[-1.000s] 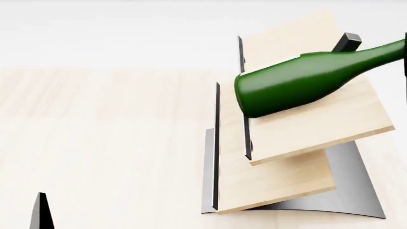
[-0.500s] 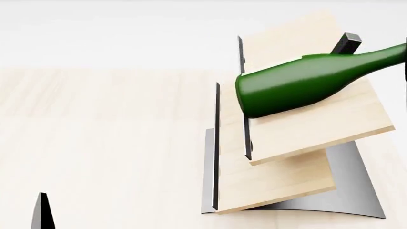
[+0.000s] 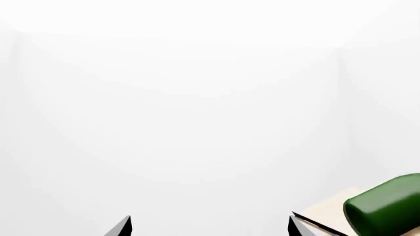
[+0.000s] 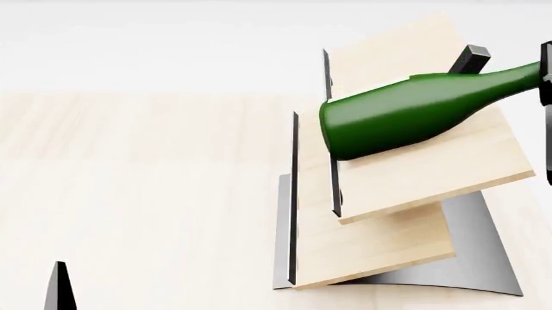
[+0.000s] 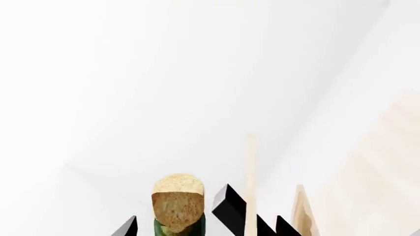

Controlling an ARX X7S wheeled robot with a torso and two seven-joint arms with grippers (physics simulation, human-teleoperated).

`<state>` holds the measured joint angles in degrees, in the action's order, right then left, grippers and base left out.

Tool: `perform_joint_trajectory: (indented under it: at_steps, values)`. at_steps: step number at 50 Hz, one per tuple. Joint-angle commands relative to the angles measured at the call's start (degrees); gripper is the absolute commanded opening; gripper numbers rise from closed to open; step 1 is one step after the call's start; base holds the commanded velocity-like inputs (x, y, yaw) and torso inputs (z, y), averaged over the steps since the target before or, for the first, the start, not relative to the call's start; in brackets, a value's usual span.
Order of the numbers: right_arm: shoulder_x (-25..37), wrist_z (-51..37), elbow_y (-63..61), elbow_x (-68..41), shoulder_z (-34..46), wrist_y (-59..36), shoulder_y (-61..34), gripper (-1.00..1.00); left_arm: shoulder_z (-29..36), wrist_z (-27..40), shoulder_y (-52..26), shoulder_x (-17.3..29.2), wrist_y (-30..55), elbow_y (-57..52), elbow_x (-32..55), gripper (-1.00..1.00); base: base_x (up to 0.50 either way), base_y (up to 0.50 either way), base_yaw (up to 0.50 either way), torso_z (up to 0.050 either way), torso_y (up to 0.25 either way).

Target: Put the wine bottle on the wine rack.

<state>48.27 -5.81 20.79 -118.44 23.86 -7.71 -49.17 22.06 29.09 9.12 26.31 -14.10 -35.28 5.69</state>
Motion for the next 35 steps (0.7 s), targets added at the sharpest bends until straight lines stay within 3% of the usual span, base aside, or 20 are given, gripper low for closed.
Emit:
perform_joint_trajectory:
  at_steps: [1,35]
  values:
    - [-0.18,0.2,0.47,0.92,0.9,-0.51,0.5,1.0,0.16,0.06,-0.19,0.04,0.04,0.31,0.01,1.0,0.0,0.0,0.0,0.0,0.0]
    - [4.04,0.83,-7.07,-0.85,-2.7,0.53,5.6,1.0,0.58,0.35,-0.33,0.26,-0.04,0.29,-0.16,1.0,0.0,0.0,0.0,0.0,0.0]
